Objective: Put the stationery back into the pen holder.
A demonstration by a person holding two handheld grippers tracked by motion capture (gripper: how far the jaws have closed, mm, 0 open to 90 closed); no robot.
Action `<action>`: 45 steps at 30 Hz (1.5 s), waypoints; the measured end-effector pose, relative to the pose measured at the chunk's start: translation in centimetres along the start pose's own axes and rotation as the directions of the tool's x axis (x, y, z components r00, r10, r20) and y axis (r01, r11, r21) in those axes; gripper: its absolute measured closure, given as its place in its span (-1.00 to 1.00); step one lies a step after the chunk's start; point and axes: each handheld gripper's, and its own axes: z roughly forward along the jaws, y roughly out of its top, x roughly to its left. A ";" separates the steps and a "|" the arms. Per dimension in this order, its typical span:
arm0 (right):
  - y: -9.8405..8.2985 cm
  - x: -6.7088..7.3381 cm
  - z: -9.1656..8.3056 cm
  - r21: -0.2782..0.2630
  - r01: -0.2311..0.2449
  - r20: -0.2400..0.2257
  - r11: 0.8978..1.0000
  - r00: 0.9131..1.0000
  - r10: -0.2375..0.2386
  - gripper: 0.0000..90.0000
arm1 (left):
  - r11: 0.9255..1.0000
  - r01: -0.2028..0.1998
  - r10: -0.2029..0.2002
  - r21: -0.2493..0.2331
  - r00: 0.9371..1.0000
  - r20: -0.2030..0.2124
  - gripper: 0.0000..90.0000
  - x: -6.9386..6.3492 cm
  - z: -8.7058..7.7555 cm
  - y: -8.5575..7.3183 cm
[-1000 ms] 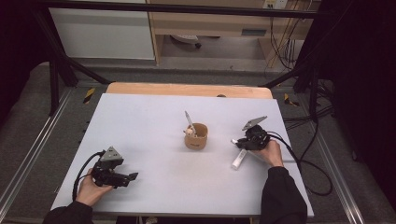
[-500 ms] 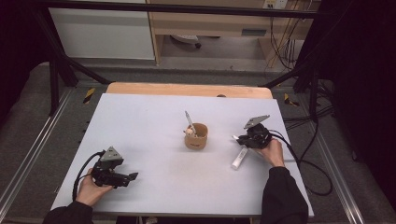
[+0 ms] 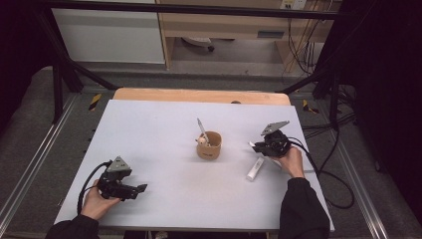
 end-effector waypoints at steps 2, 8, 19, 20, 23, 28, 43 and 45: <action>0.0 0.0 0.3 0.019 0.006 0.001 1.000 1.000 -0.006 0.74 | 1.000 0.000 0.000 0.002 1.000 0.001 -0.65 0.0 0.0 0.0; -0.4 0.2 1.9 0.043 0.002 -0.011 0.999 1.000 -0.002 0.74 | 1.000 0.002 -0.002 0.001 1.000 0.001 -0.65 0.0 0.0 0.0; -0.3 0.3 2.2 0.040 -0.026 -0.019 0.999 0.999 0.027 0.59 | 1.000 -0.001 0.001 0.002 1.000 0.002 -0.65 0.0 0.0 0.0; -0.3 0.3 2.0 0.039 -0.035 -0.023 0.999 0.999 0.036 0.57 | 1.000 -0.001 0.001 0.001 1.000 0.002 -0.65 0.0 0.0 0.0; -0.4 0.2 1.6 0.069 -0.038 -0.034 0.997 0.999 0.040 0.55 | 1.000 -0.001 0.001 0.003 1.000 0.002 -0.65 0.0 0.0 0.0; -0.6 0.3 1.8 0.113 -0.022 -0.039 0.993 0.999 0.027 0.61 | 1.000 -0.001 0.001 0.005 1.000 0.002 -0.65 0.0 0.0 0.0; -0.1 -0.1 1.8 0.149 -0.016 -0.053 0.989 0.998 0.024 0.75 | 1.000 -0.001 0.001 0.006 1.000 0.004 -0.65 0.0 0.1 0.0; -0.2 0.0 1.6 0.138 -0.016 -0.037 0.990 0.999 0.021 0.75 | 1.000 0.000 0.000 0.006 1.000 0.004 -0.65 0.0 0.1 0.0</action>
